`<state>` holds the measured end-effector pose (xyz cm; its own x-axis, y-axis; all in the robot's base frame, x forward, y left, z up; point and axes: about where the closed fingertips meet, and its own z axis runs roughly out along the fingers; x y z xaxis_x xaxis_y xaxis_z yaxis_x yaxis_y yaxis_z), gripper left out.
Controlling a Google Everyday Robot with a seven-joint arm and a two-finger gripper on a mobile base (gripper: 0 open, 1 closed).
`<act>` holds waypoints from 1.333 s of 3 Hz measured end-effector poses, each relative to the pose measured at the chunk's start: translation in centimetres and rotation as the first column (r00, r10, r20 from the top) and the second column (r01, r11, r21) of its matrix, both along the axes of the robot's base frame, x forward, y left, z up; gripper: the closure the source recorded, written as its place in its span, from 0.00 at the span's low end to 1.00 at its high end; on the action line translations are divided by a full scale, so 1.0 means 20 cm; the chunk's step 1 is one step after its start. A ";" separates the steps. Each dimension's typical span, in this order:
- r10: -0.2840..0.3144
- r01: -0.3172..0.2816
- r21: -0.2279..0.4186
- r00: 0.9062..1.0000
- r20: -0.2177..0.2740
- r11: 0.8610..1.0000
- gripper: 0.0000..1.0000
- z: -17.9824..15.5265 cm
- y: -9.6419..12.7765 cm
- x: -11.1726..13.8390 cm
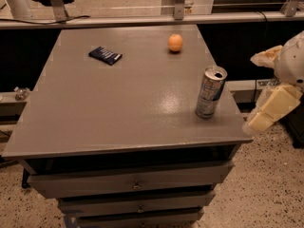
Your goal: Pick redbull can
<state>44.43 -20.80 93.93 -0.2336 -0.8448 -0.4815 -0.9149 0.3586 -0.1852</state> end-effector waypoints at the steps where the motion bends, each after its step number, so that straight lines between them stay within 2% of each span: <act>1: -0.017 0.008 0.171 0.999 0.051 0.985 0.00 -0.07 0.02 0.10; 2: -0.058 0.027 0.335 0.995 0.083 0.942 0.00 -0.13 0.03 0.19; 3: -0.098 0.038 0.483 0.990 0.101 0.875 0.00 -0.18 0.07 0.26; 4: -0.122 0.023 0.600 0.985 0.124 0.799 0.00 -0.16 0.15 0.34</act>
Offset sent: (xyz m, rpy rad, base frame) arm 0.0605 -0.0006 -0.0377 0.5671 -0.1436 -0.0952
